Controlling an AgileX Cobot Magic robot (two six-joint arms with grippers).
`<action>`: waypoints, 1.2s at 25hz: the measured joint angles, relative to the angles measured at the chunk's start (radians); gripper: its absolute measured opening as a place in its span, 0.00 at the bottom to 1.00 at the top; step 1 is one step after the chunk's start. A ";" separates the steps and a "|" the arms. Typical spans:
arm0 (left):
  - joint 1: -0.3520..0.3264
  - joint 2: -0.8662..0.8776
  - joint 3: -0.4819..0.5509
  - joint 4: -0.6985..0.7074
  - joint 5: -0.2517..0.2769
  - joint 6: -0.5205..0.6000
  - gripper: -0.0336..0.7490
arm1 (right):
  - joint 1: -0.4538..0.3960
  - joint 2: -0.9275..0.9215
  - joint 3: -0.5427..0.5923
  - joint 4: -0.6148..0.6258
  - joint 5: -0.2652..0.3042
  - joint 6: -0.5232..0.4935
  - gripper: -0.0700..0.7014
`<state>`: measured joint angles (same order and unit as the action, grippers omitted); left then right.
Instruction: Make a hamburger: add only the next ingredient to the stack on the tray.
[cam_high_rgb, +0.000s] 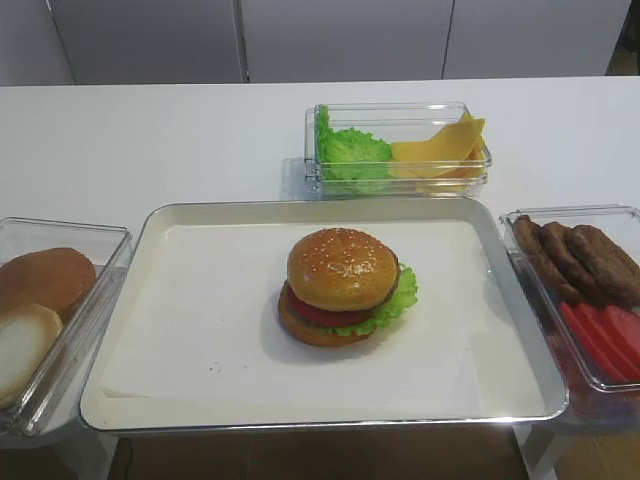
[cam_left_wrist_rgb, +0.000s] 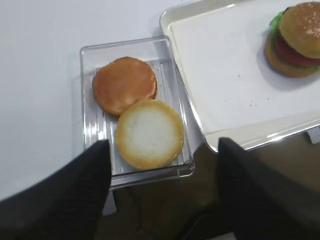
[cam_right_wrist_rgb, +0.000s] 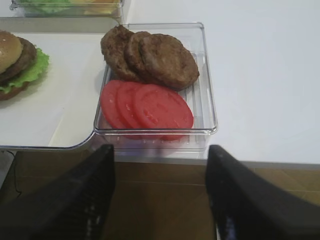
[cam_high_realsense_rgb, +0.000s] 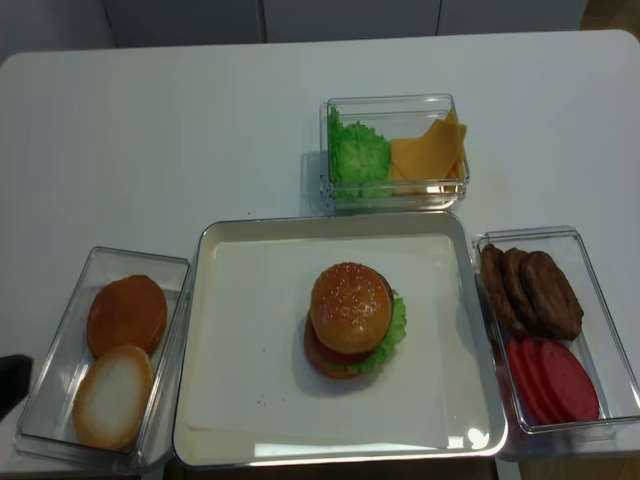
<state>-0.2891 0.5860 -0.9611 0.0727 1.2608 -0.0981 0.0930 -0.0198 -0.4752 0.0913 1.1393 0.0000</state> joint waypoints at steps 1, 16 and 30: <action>0.000 -0.034 0.000 0.000 0.000 -0.002 0.66 | 0.000 0.000 0.000 0.000 0.000 0.000 0.67; 0.000 -0.505 0.207 -0.047 0.022 -0.035 0.63 | 0.000 0.000 0.000 0.000 0.000 0.000 0.67; 0.000 -0.604 0.381 -0.020 0.022 -0.037 0.60 | 0.000 0.000 0.000 -0.002 0.000 0.000 0.67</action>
<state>-0.2891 -0.0181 -0.5804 0.0527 1.2824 -0.1348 0.0930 -0.0198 -0.4752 0.0895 1.1393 0.0000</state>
